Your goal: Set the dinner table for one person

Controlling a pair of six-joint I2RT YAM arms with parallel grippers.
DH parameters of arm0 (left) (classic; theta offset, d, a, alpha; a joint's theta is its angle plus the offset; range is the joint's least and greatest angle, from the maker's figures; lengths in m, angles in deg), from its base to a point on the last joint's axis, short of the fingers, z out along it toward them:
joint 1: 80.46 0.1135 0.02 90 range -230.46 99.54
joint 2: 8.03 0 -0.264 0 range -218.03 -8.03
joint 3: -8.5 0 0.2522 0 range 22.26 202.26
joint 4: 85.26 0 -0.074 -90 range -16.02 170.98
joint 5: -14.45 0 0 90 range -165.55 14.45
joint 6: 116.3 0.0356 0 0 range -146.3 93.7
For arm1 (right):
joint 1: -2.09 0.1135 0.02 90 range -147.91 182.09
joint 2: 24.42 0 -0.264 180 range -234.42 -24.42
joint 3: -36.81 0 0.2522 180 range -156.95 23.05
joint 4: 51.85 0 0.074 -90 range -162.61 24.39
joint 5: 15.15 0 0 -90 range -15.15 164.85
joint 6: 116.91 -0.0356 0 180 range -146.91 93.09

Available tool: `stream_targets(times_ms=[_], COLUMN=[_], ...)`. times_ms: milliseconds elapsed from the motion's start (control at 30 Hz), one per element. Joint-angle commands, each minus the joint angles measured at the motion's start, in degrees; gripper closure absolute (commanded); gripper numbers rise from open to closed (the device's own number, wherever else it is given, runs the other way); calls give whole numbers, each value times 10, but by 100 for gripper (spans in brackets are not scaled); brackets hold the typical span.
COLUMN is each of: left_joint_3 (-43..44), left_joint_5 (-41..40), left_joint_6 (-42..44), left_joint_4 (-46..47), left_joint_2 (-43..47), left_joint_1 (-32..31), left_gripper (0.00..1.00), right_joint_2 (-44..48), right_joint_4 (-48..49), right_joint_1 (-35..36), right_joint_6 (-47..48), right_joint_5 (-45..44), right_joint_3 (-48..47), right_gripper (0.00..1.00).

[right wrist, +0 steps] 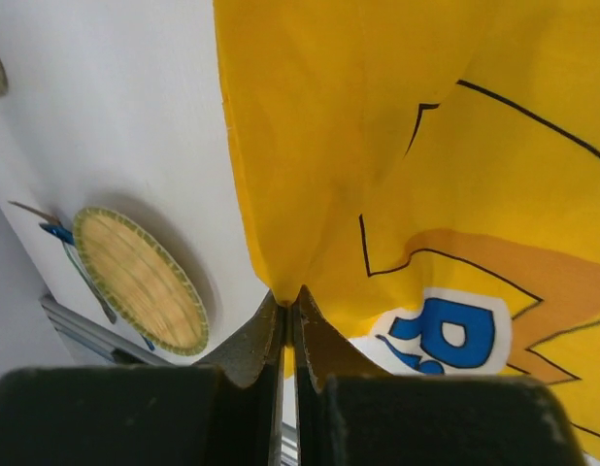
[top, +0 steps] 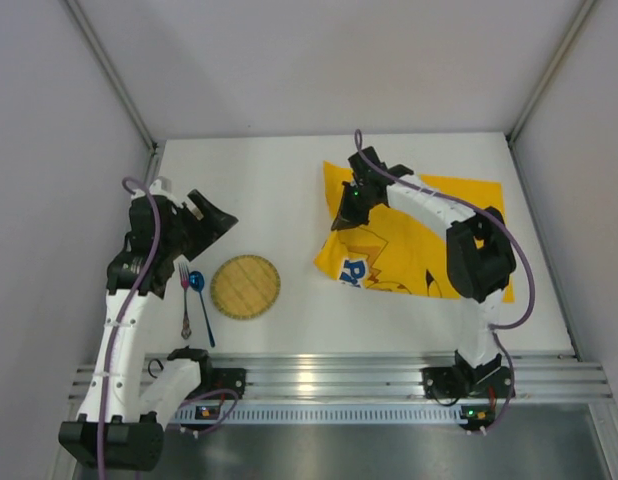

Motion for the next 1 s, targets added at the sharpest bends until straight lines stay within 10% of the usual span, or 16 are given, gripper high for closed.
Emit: stream_targets(times_ms=[0, 300, 367, 400, 433, 833, 967], left_joint_3=[27, 38, 37, 38, 37, 26, 17], left_joint_5=[-3, 3, 3, 3, 2, 12, 21], left_joint_6=[11, 19, 20, 22, 23, 18, 10], left_joint_4=[14, 14, 14, 14, 14, 22, 35], left_joint_2=[-4, -15, -14, -14, -14, -18, -23], left_joint_1=[-2, -2, -2, -2, -2, -2, -2], left_gripper=[16, 16, 16, 16, 16, 16, 16], right_joint_2=[-14, -37, -38, -41, -39, 102, 75], right_joint_4=[0, 19, 25, 26, 23, 12, 13], right_joint_1=[52, 80, 86, 88, 88, -36, -103], right_joint_6=[16, 16, 21, 25, 27, 77, 106], right_joint_5=[45, 78, 100, 107, 110, 74, 60], right_joint_3=[-30, -67, -70, -73, -76, 23, 63], right_gripper=[100, 99, 61, 10, 1, 2, 29])
